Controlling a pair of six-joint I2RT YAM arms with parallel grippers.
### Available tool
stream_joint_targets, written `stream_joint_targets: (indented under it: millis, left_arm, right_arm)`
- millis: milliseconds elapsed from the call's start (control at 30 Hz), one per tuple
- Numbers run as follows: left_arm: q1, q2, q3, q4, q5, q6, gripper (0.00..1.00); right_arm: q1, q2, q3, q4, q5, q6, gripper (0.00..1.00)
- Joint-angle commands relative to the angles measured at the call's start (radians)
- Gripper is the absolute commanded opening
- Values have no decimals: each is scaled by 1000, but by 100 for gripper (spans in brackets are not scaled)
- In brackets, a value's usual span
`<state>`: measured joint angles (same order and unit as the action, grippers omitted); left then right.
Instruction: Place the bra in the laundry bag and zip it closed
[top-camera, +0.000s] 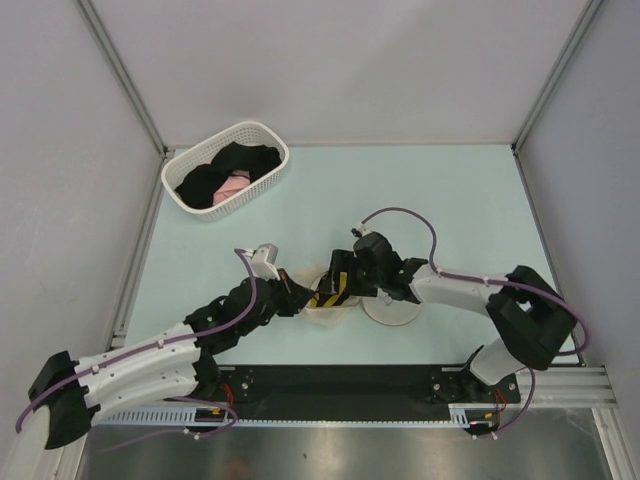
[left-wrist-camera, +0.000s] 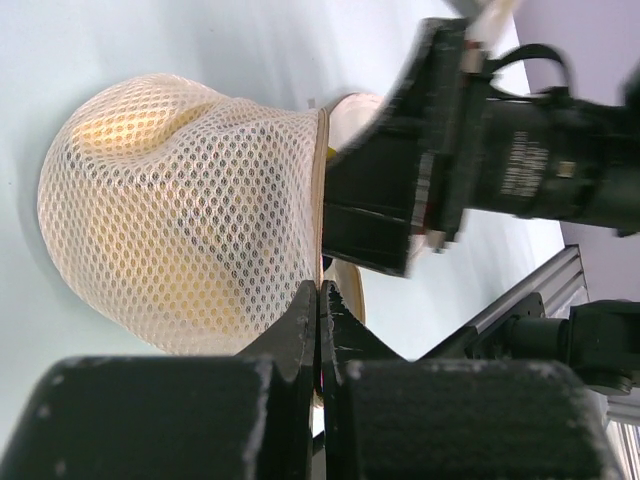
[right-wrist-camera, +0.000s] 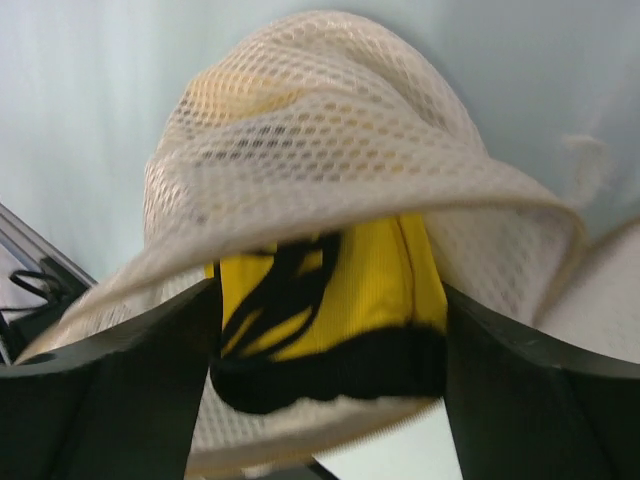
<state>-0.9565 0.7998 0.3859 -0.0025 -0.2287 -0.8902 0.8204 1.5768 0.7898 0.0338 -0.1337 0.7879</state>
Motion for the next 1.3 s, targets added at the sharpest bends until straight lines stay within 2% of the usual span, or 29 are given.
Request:
stream_joint_targets:
  millis: [0, 67, 133, 233, 300, 333, 400, 500, 533, 600, 633, 667, 1033, 1067, 1133, 1167, 1200, 1233, 1267]
  left_arm:
    - [9, -5, 4, 10, 20, 0, 0]
    - [9, 1, 10, 10, 22, 5, 0]
    - [10, 10, 14, 10, 29, 10, 0]
    - [9, 21, 27, 10, 37, 20, 0]
    - [9, 25, 30, 10, 40, 25, 0]
    - [9, 30, 31, 10, 42, 28, 0]
    - [10, 33, 36, 10, 46, 36, 0]
    - [9, 39, 45, 10, 51, 46, 0]
    - [9, 39, 47, 10, 52, 48, 0]
    - [9, 39, 44, 10, 54, 50, 0]
    - [9, 41, 45, 10, 54, 50, 0]
    - [9, 44, 45, 10, 54, 53, 0]
    - [9, 75, 59, 15, 65, 66, 0]
    - [9, 78, 64, 12, 66, 69, 0]
    - [9, 82, 76, 10, 65, 80, 0]
    - [9, 84, 82, -19, 63, 83, 0]
    - [10, 85, 88, -31, 58, 88, 0]
    - [9, 91, 99, -40, 52, 94, 0]
    - [10, 93, 106, -56, 51, 99, 0]
  right_arm:
    - [3, -164, 37, -276, 58, -98, 90]
    - [0, -214, 46, -345, 95, -107, 96]
    - [-10, -288, 55, -457, 126, -119, 97]
    - [-110, -402, 4, -577, 233, -101, 100]
    - [-248, -473, -44, -607, 262, -95, 99]
    - [-294, -495, -73, -614, 282, -90, 97]
    - [-413, -524, -125, -630, 302, -76, 85]
    - [-486, -563, -167, -623, 341, -78, 75]
    - [-495, -563, -176, -615, 347, -82, 73]
    - [-497, -546, -198, -588, 339, -85, 62]
    - [-495, -534, -205, -580, 323, -84, 61]
    - [-491, -500, -211, -569, 315, -87, 54]
    - [-333, -337, -236, -495, 459, -21, 51]
    - [-323, -330, -236, -495, 465, -16, 43]
    - [-316, -320, -239, -495, 500, 2, 36]
    - [-308, -320, -242, -494, 506, 2, 30]
    - [-308, -325, -242, -495, 511, 2, 22]
    - [-306, -342, -241, -500, 517, 1, 7]
    - [-305, -357, -229, -521, 520, -3, 0]
